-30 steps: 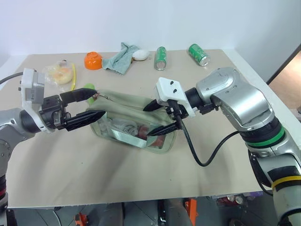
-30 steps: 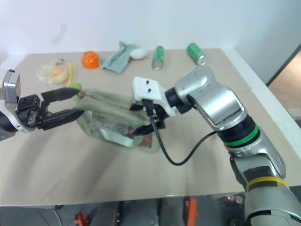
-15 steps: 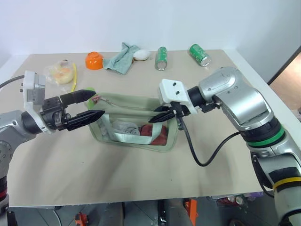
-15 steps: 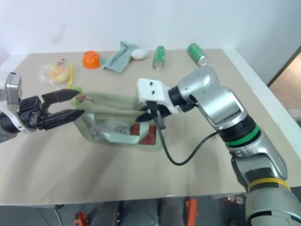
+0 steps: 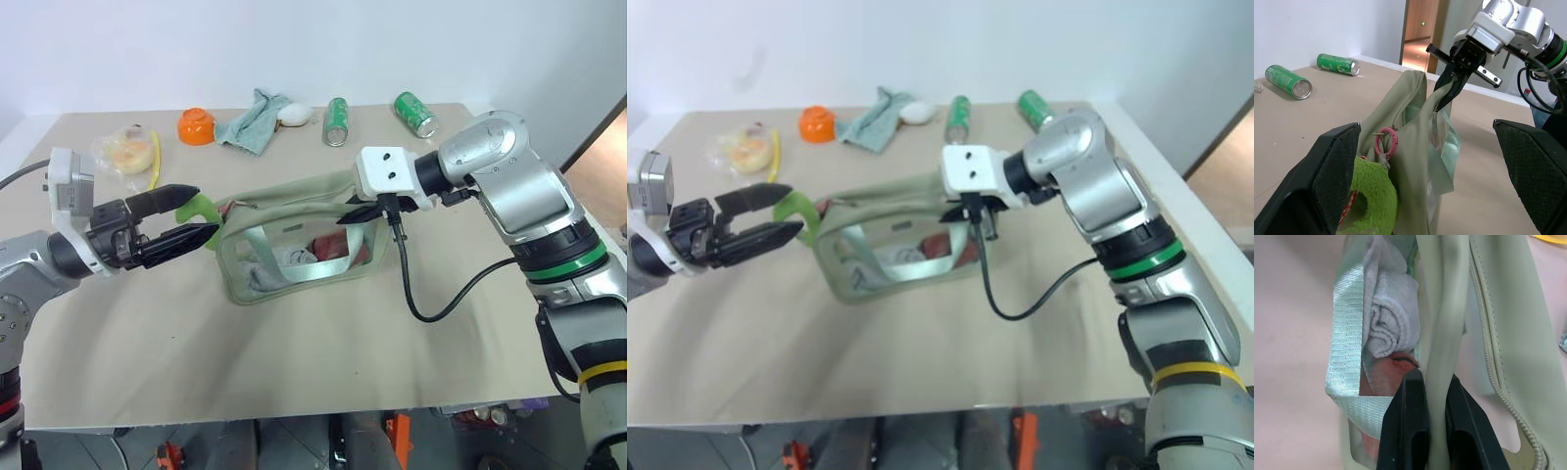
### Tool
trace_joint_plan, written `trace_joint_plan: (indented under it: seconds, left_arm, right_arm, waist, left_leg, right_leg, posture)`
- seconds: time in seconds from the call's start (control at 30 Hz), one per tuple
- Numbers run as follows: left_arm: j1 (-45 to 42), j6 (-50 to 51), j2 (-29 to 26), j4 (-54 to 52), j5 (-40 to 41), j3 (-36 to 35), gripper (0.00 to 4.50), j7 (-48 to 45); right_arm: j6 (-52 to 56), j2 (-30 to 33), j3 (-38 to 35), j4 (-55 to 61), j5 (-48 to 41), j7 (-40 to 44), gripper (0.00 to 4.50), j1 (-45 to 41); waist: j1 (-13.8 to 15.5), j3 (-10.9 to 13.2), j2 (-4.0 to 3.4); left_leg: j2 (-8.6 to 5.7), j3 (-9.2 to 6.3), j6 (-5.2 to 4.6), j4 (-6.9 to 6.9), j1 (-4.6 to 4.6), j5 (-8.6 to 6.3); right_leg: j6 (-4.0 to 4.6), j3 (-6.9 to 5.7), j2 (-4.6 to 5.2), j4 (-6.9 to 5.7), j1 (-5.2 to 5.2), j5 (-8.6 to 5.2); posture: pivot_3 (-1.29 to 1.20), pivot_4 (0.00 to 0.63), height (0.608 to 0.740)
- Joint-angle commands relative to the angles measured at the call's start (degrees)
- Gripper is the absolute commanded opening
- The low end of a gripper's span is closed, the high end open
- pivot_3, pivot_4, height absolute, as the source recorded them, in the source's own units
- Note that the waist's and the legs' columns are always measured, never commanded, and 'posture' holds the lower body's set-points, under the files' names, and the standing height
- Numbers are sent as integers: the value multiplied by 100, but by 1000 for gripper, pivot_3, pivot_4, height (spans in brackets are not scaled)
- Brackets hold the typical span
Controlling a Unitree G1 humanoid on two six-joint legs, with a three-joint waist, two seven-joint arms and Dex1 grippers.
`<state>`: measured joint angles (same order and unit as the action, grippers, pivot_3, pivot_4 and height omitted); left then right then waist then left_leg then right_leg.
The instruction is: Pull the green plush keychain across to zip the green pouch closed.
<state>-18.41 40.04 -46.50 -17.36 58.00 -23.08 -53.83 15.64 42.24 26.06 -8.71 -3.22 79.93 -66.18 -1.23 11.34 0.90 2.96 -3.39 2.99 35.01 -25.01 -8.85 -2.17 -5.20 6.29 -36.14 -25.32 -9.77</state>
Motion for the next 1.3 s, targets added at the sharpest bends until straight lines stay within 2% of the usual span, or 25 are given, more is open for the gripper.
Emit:
trace_joint_plan:
  seconds: [0.03, 0.13, 0.17, 0.2, 0.3, 0.4, 0.67, 0.93, 1.3]
  left_arm:
    - [-30, -20, -50, -93, 138, -252, 4500, 73]
    - [-29, -9, -68, -88, 183, -286, 4500, 111]
    - [-31, -4, -73, -87, 196, -294, 4500, 120]
    - [-36, 3, -78, -85, 210, -303, 4500, 129]
    - [-35, 32, -81, -85, 278, -372, 4500, 179]
    - [-25, 52, -70, -58, 330, -433, 4500, 223]
    - [113, 88, -40, 111, 484, -609, 4500, 335]
    - [331, 117, -14, 141, 513, -717, 4500, 377]
    - [255, 110, -38, 186, 503, -629, 4500, 387]
  right_arm:
    - [-92, 32, -242, 94, 47, 111, 43, -57]
    - [-82, -49, -321, 116, -105, 188, 43, 33]
    - [-74, -87, -362, 109, -152, 201, 790, 48]
    - [12, -130, -443, 126, -275, 262, 1014, 67]
    - [696, -298, -761, 35, -604, 161, 2148, -100]
    - [1171, -299, -1041, -121, -863, 197, 3045, -257]
    - [2033, 283, -2173, 110, -2333, 1072, 3045, -155]
    - [1343, 1101, -2026, 33, -1688, 843, 3045, 813]
    - [719, 585, -1735, -464, -1048, 292, 3045, 909]
  waist:
    - [0, 0, 0]
    - [0, 0, 0]
    - [0, 0, 0]
    - [1, 0, 0]
    - [-7, 0, 0]
    - [-1, 0, 0]
    - [8, 1, 1]
    - [8, -1, 3]
    - [1, 0, 3]
  left_leg:
    - [0, 0, 0, 0, 0, 0]
    - [0, 0, 1, 0, 0, 0]
    - [0, 0, 1, 0, 1, 0]
    - [0, 0, 1, 0, 1, 0]
    - [1, 0, 1, 0, 1, 1]
    - [2, 1, 1, 0, 2, 1]
    - [2, 3, 2, 0, -2, 1]
    - [2, 11, 4, 1, 4, 0]
    - [4, 18, 5, 5, 5, 1]
  right_leg:
    - [0, 0, 0, 0, 0, 0]
    - [-1, 0, 0, 0, 0, 1]
    - [-1, 0, 0, 0, 0, 1]
    - [-1, 0, 0, 0, 0, 1]
    - [0, 1, -1, 0, 0, 1]
    - [0, 2, -3, -1, 0, 4]
    - [1, 4, -2, 2, 0, 3]
    - [1, 12, -2, 2, -1, 8]
    - [-2, 22, -5, 1, -3, 12]
  posture:
    - [0, 150, 740]
    - [0, 150, 740]
    - [0, 150, 740]
    - [0, 150, 740]
    - [0, 150, 740]
    - [0, 150, 740]
    - [0, 150, 740]
    - [0, 150, 740]
    - [0, 150, 740]
